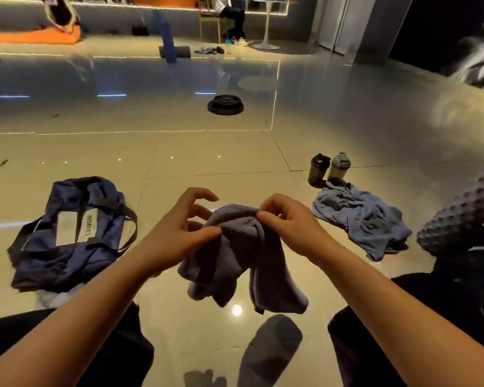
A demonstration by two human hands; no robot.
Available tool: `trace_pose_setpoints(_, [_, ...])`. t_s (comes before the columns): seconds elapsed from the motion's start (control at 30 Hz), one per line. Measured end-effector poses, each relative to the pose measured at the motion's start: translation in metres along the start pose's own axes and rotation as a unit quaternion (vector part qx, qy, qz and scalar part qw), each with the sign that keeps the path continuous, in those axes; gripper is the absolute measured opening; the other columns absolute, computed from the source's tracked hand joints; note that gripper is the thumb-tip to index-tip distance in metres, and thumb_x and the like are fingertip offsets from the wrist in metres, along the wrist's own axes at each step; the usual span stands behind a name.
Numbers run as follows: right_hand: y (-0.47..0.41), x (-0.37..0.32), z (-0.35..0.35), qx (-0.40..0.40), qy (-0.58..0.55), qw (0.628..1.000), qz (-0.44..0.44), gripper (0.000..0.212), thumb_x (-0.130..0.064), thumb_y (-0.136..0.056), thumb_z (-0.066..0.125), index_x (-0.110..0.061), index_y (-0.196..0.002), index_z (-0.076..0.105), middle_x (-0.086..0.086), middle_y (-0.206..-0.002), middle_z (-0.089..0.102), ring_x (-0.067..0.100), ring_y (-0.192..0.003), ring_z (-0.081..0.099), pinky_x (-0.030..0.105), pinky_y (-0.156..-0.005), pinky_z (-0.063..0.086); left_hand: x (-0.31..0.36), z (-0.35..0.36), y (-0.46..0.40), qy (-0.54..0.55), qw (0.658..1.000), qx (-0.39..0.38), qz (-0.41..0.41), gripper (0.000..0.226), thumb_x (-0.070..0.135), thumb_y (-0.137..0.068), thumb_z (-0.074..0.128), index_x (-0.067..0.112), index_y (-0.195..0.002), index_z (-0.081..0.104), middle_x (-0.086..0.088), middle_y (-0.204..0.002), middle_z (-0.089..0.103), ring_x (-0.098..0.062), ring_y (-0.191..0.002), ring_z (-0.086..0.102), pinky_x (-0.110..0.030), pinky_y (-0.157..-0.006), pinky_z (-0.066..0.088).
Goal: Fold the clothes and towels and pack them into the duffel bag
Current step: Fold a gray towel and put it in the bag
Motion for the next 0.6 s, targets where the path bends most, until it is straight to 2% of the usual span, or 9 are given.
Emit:
trace_pose_setpoints(0.1, [0.008, 0.000, 0.016, -0.017, 0.048, 0.999, 0.017, 0.008, -0.028, -0.093, 0.059, -0.022, -0.087, 0.060, 0.001, -0.087, 0.064, 0.017, -0.077, 0.058, 0.033, -0.071, 0.050, 0.005, -0.013, 0.002, -0.096, 0.994, -0.009, 0.044, 0.040, 0.013, -0.089, 0.065, 0.043, -0.106, 0.045, 0.009, -0.104, 0.059, -0.005, -0.095, 0.064, -0.021, -0.077, 0.055])
trace_pose_setpoints(0.17, [0.009, -0.003, 0.012, -0.027, 0.077, 0.996, 0.027, 0.009, -0.028, -0.093, 0.058, -0.026, -0.085, 0.057, -0.001, -0.087, 0.063, 0.018, -0.079, 0.059, 0.036, -0.073, 0.052, 0.006, -0.015, -0.001, -0.127, 0.990, -0.021, 0.063, 0.039, 0.012, -0.089, 0.065, 0.045, -0.101, 0.046, 0.013, -0.101, 0.059, 0.002, -0.093, 0.061, -0.019, -0.076, 0.053])
trace_pose_setpoints(0.27, [0.001, -0.010, -0.003, -0.035, 0.112, 0.993, 0.028, 0.005, -0.029, -0.093, 0.059, -0.029, -0.090, 0.055, -0.006, -0.093, 0.062, 0.014, -0.084, 0.061, 0.035, -0.077, 0.054, 0.006, -0.010, -0.017, -0.073, 0.994, 0.024, 0.073, 0.032, 0.016, -0.089, 0.065, 0.043, -0.099, 0.049, 0.014, -0.099, 0.060, 0.001, -0.088, 0.063, -0.021, -0.075, 0.053])
trace_pose_setpoints(0.33, [0.000, -0.015, -0.009, -0.028, 0.140, 0.990, 0.006, 0.011, -0.033, -0.091, 0.060, -0.031, -0.097, 0.051, -0.014, -0.094, 0.058, 0.006, -0.086, 0.059, 0.028, -0.076, 0.054, 0.006, -0.001, -0.035, -0.026, 0.995, 0.071, 0.064, 0.027, 0.019, -0.089, 0.065, 0.038, -0.101, 0.051, 0.013, -0.102, 0.059, -0.004, -0.088, 0.062, -0.023, -0.074, 0.055])
trace_pose_setpoints(0.43, [0.009, -0.013, -0.002, -0.065, 0.157, 0.985, -0.040, 0.017, -0.036, -0.090, 0.061, -0.033, -0.100, 0.048, -0.015, -0.098, 0.057, 0.004, -0.088, 0.059, 0.020, -0.073, 0.053, 0.006, 0.009, -0.063, 0.030, 0.991, 0.127, 0.039, 0.022, 0.018, -0.089, 0.066, 0.031, -0.101, 0.053, 0.010, -0.102, 0.059, -0.008, -0.092, 0.060, -0.024, -0.072, 0.056])
trace_pose_setpoints(0.53, [0.016, 0.002, 0.008, -0.063, 0.140, 0.987, -0.047, 0.031, -0.039, -0.087, 0.064, -0.039, -0.109, 0.041, -0.020, -0.106, 0.051, 0.001, -0.092, 0.057, 0.020, -0.075, 0.053, 0.001, 0.015, -0.081, 0.096, 0.986, 0.134, 0.000, 0.021, 0.018, -0.089, 0.066, 0.032, -0.095, 0.052, 0.006, -0.100, 0.058, -0.011, -0.094, 0.059, -0.025, -0.067, 0.053])
trace_pose_setpoints(0.6, [0.007, 0.007, 0.010, -0.043, 0.121, 0.991, -0.047, 0.033, -0.038, -0.087, 0.064, -0.039, -0.109, 0.040, -0.024, -0.103, 0.049, 0.000, -0.093, 0.056, 0.020, -0.076, 0.053, -0.003, 0.017, -0.085, 0.107, 0.986, 0.127, -0.010, 0.020, 0.018, -0.089, 0.066, 0.032, -0.095, 0.054, 0.003, -0.102, 0.059, -0.013, -0.095, 0.060, -0.023, -0.063, 0.050])
Point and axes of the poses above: each hand's wrist, its own y-axis away from the middle knuckle, its own z-axis out of the palm, x = y × z, the point moved 1 cm from there along -y, towards the middle knuckle
